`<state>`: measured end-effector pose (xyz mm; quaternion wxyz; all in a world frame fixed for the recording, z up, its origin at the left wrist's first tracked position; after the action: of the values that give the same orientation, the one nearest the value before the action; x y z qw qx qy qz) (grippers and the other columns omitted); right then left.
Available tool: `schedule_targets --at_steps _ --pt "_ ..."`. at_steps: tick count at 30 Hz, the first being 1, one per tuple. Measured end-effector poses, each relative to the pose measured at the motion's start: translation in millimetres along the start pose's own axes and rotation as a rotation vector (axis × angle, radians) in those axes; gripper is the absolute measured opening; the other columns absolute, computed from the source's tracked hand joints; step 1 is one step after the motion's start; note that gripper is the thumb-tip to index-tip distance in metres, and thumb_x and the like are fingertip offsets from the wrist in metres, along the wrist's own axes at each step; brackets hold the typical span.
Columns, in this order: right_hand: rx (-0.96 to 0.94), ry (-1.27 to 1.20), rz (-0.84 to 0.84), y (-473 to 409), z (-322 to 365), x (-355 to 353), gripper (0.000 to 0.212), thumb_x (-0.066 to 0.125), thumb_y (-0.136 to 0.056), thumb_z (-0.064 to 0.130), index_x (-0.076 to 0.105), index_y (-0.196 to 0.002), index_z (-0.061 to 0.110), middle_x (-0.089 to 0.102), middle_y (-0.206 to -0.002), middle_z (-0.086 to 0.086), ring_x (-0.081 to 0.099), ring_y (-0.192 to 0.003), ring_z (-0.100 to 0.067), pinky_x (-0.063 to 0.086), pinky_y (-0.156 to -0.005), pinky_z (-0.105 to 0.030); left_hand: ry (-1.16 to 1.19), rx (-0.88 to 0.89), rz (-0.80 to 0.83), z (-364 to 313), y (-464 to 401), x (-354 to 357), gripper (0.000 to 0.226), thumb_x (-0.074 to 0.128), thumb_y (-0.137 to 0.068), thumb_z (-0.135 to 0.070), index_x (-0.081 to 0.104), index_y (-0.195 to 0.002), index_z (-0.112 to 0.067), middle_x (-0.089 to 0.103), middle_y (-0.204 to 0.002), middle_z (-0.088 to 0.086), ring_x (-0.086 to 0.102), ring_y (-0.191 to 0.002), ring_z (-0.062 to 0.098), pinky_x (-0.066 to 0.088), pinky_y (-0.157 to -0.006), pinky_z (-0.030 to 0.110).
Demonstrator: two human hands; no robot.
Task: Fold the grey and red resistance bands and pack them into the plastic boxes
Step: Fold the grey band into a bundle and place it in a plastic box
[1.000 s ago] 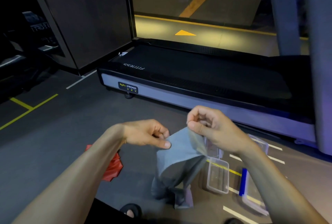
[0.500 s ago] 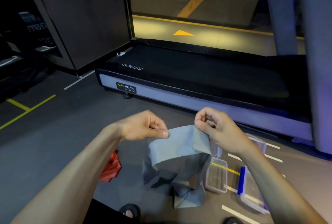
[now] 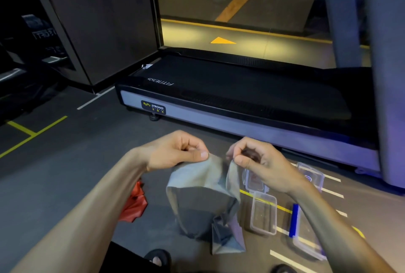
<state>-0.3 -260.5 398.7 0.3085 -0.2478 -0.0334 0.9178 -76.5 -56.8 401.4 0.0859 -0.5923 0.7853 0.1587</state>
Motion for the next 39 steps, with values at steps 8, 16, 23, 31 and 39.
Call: schedule_targets --at_steps 8,16,23,31,39 --pt "-0.079 -0.048 0.069 -8.9 17.0 22.1 0.005 0.067 -0.097 0.012 0.066 -0.096 0.008 0.065 -0.103 -0.009 0.063 -0.096 -0.026 0.049 -0.086 -0.033 -0.042 -0.013 0.08 3.3 -5.9 11.1 0.014 0.063 -0.1 -0.021 0.073 -0.093 -0.014 0.062 -0.076 -0.001 0.051 -0.07 0.007 0.042 -0.064 0.018" --pt "0.0 -0.131 0.086 -19.7 4.1 44.2 0.006 0.059 -0.101 0.028 0.06 -0.097 0.024 0.064 -0.103 0.014 0.058 -0.094 -0.011 0.047 -0.085 -0.042 -0.051 0.02 0.095 1.1 -6.5 12.1 0.025 0.062 -0.1 -0.022 0.069 -0.094 0.001 0.054 -0.072 0.005 0.043 -0.066 0.018 0.032 -0.061 0.025" --pt "-0.037 -0.018 0.124 -18.1 16.3 23.3 0.006 0.063 -0.1 0.011 0.06 -0.096 0.008 0.059 -0.086 0.009 0.052 -0.079 -0.006 0.042 -0.074 -0.023 -0.111 -0.078 0.164 16.2 0.2 5.1 0.021 0.069 -0.097 -0.025 0.07 -0.102 -0.004 0.062 -0.081 0.012 0.048 -0.077 0.021 0.037 -0.075 0.034" --pt "-0.059 0.018 -0.01 -14.6 17.2 3.0 0.007 0.061 -0.101 0.01 0.06 -0.094 0.011 0.06 -0.084 0.008 0.055 -0.079 -0.009 0.044 -0.074 -0.022 -0.062 -0.087 0.068 21.3 -0.4 -5.2 0.027 0.08 -0.086 -0.036 0.075 -0.092 -0.011 0.072 -0.083 0.009 0.054 -0.078 0.016 0.044 -0.078 0.03" --pt "-0.028 0.058 -0.07 -13.0 7.9 -0.6 0.008 0.062 -0.1 0.009 0.061 -0.094 0.012 0.061 -0.088 -0.009 0.057 -0.081 -0.029 0.045 -0.073 -0.031 -0.042 -0.065 0.003 20.8 -0.1 -6.4 0.049 0.079 -0.078 -0.056 0.076 -0.099 -0.011 0.066 -0.089 0.017 0.048 -0.085 0.021 0.038 -0.084 0.037"
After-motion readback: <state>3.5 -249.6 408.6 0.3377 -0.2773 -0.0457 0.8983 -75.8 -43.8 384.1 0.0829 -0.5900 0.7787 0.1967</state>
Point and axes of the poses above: each hand's wrist, its own y-axis away from the middle knuckle, its own x-axis out of the palm, z = x × y, the point moved 5 cm from there along -y, towards the middle knuckle
